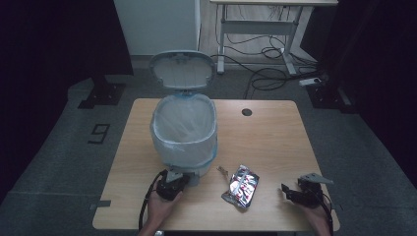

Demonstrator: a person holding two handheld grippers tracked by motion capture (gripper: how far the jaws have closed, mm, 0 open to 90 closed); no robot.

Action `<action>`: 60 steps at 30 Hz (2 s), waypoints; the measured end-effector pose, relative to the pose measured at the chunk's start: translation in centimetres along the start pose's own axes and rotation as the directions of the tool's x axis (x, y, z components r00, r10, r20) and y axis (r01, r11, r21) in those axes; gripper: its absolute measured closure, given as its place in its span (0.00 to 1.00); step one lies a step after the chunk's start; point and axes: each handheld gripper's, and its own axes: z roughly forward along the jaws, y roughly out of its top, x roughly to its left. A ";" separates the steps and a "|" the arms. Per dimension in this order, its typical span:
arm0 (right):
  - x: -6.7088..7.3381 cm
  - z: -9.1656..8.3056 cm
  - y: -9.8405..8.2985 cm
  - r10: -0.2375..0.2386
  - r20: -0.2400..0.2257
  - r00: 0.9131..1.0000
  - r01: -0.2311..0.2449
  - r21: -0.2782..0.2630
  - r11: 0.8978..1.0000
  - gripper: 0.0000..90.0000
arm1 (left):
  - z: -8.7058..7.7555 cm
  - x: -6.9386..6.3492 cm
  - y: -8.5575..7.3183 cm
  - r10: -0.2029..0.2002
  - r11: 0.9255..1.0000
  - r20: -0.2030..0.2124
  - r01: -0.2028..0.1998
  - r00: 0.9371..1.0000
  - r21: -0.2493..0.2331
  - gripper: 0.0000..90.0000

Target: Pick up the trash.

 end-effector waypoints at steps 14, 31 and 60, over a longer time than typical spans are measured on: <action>3.3 -0.6 2.0 -0.088 -0.075 0.993 0.083 -0.070 0.994 0.30 | 0.0 0.1 0.0 -0.003 1.000 0.005 0.003 1.000 0.000 1.00; 6.3 1.0 4.2 -0.145 -0.145 0.979 0.133 -0.088 0.987 0.31 | 0.0 0.1 0.1 -0.011 1.000 0.012 0.011 1.000 0.000 1.00; 8.1 6.1 4.1 -0.137 -0.186 0.973 0.144 0.027 0.989 0.28 | 0.0 0.3 0.1 -0.008 1.000 0.020 0.007 1.000 0.003 1.00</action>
